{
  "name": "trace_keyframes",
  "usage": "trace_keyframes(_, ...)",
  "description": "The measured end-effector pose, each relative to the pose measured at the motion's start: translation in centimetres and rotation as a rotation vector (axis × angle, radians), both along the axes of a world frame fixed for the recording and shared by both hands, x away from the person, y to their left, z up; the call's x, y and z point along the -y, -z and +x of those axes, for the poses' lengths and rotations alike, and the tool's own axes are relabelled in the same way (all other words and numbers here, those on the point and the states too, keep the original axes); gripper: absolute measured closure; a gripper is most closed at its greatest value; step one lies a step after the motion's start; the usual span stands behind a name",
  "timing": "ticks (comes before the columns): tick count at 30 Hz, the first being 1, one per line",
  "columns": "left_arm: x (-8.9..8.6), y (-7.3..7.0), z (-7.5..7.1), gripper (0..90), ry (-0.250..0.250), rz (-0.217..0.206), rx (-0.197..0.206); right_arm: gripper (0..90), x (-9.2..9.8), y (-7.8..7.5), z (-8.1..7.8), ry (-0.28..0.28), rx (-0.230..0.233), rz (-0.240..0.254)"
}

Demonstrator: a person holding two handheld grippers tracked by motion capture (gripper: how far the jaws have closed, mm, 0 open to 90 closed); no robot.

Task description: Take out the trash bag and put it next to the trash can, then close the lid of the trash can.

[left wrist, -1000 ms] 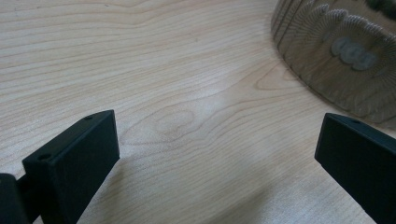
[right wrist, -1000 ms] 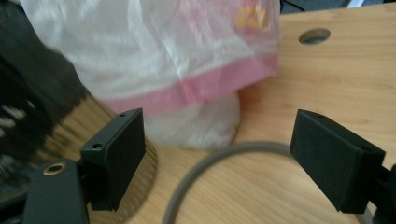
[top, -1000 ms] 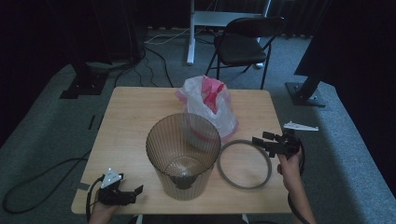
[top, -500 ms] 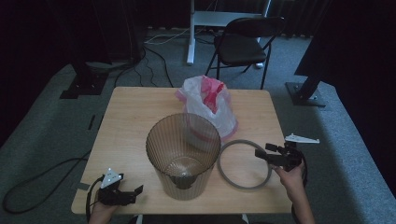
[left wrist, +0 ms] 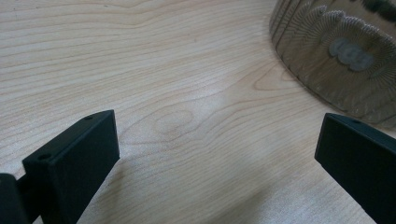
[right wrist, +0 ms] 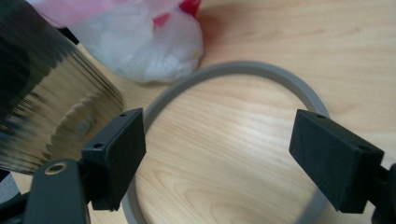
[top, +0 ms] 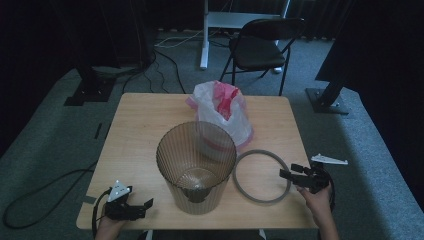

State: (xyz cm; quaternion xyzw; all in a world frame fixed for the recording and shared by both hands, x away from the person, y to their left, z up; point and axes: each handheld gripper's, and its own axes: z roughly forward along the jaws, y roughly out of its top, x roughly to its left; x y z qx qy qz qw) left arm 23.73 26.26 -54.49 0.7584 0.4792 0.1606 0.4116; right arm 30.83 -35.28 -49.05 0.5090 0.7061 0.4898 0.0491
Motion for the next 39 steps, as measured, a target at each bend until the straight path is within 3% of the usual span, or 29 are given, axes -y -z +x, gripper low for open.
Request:
trace_keyframes(5,0.0,0.0,0.0,0.0,0.002,0.001,0.0,19.2,1.1,1.0,-1.0,0.026,-0.023,-0.011)
trace_keyframes(11,0.0,0.0,0.0,0.0,0.001,-0.002,-0.001,19.3,1.5,2.0,-1.1,0.047,-0.047,-0.032)
trace_keyframes(23,0.0,0.0,0.0,0.0,0.0,-0.006,-0.001,22.6,1.8,3.7,1.0,0.12,-0.111,-0.118)
trace_keyframes(28,0.0,0.0,0.0,0.0,0.0,-0.007,-0.001,25.9,1.4,4.1,1.6,0.155,-0.112,-0.172)
trace_keyframes(35,-0.1,0.0,0.0,0.0,-0.001,-0.013,0.0,27.2,-0.2,4.5,1.8,0.176,-0.103,-0.303)
trace_keyframes(39,-0.1,0.0,0.1,0.0,-0.001,-0.013,0.0,35.6,-1.4,4.5,1.6,0.207,-0.075,-0.429)
